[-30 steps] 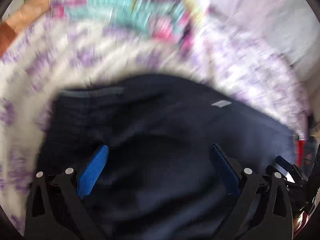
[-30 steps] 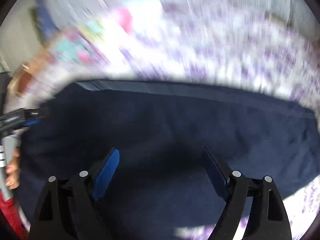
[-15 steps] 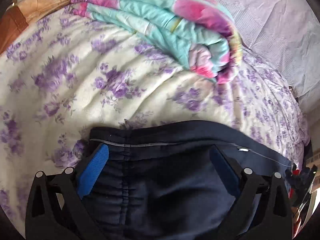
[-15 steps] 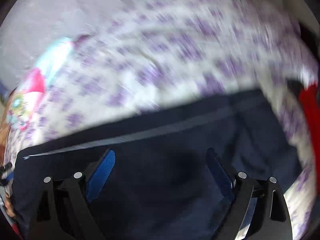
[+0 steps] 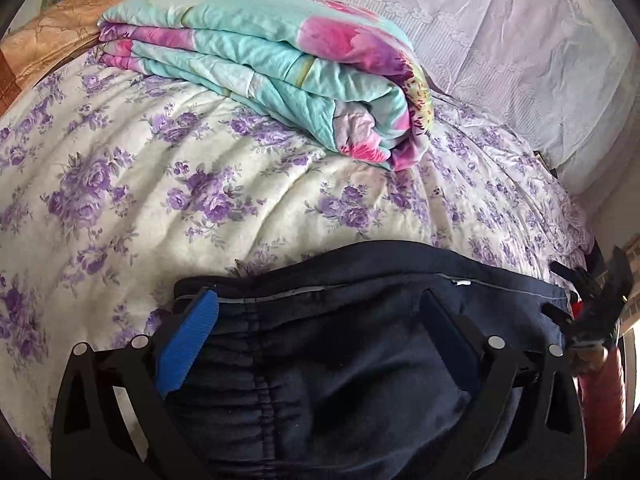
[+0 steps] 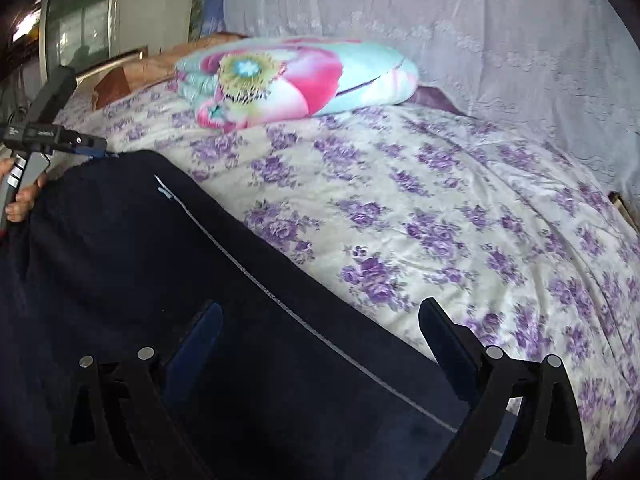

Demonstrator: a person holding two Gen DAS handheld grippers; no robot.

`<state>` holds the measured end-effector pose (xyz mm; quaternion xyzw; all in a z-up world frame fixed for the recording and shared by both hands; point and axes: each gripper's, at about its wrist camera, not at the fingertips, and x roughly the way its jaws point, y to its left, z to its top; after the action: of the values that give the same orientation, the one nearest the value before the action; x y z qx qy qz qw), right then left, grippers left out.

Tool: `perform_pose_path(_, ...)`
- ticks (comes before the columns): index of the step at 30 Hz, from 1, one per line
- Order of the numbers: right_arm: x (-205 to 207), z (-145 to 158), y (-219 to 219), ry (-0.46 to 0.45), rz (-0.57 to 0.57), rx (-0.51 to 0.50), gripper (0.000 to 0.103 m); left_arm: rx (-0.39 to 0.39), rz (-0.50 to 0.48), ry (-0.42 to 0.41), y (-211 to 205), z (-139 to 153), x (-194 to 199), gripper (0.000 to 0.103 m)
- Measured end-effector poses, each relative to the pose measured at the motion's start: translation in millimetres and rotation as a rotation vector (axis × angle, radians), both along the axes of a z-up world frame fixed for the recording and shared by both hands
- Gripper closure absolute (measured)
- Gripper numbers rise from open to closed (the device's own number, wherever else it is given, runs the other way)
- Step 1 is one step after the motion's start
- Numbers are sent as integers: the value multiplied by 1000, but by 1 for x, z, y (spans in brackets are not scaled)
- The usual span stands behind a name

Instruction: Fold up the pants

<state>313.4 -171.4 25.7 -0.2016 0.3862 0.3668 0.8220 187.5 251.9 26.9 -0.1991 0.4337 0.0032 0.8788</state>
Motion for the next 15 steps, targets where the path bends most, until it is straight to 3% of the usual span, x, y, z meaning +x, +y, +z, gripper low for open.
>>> perform_pose_path(4,12,-20,20,106,46,-24,17,19,-38,-1,-1,-1,0,5)
perform_pose_path(7,12,-34,24,121,65,-77,24,-20,-46,-13,7,-1,2,5)
perform_pose_path(8,12,-39,26,134,73,-73,33,-45,-45,-20,11,-1,3,5)
perform_pose_path(9,11,-40,24,146,77,-52,52,-72,-44,-24,15,-1,3,5)
perform_pose_path(11,2,-37,26,132,84,-36,73,-137,-39,-34,23,-3,3,5)
perform_pose_path(12,-5,-34,27,103,77,-53,89,-161,-36,-38,26,-4,3,5)
perform_pose_path(15,-36,-17,32,-13,54,-94,95,-218,-23,-56,32,-4,0,5)
